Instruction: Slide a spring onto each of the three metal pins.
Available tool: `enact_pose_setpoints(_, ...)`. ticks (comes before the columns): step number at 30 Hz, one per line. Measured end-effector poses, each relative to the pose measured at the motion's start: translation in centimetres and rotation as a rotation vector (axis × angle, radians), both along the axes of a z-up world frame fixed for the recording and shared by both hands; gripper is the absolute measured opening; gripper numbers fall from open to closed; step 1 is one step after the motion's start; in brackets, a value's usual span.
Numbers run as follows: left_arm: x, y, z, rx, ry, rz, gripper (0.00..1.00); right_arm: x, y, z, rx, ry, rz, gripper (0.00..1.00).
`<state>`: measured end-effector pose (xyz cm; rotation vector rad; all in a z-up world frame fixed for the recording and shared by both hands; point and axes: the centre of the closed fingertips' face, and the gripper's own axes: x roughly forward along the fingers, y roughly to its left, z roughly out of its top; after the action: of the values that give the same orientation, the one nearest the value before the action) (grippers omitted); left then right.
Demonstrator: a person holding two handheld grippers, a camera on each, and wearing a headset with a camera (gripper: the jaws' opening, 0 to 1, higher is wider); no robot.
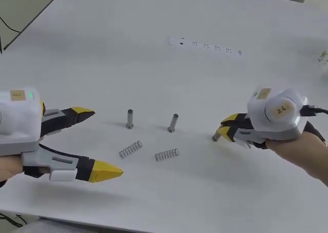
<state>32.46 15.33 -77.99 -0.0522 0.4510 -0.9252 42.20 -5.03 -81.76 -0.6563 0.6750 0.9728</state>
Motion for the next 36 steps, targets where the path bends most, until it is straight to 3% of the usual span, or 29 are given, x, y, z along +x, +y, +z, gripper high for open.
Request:
enact_pose_setpoints(7, 0.1, 0.1, 0.1, -0.001, -0.002, 0.004, 0.97, 0.0, -0.1, 0.4, 0.022, 0.003, -0.029, 0.15)
enact_pose_setpoints(25, 0.3, 0.1, 0.5, 0.002, -0.011, 0.011, 0.97, -0.9, -0.9, 1.6, 0.272, 0.106, -0.24, 0.24)
enact_pose_setpoints(36, 0.3, 0.1, 0.7, -0.005, -0.009, 0.017, 0.97, -2.4, -2.5, 1.6, 0.337, 0.151, -0.321, 0.24)
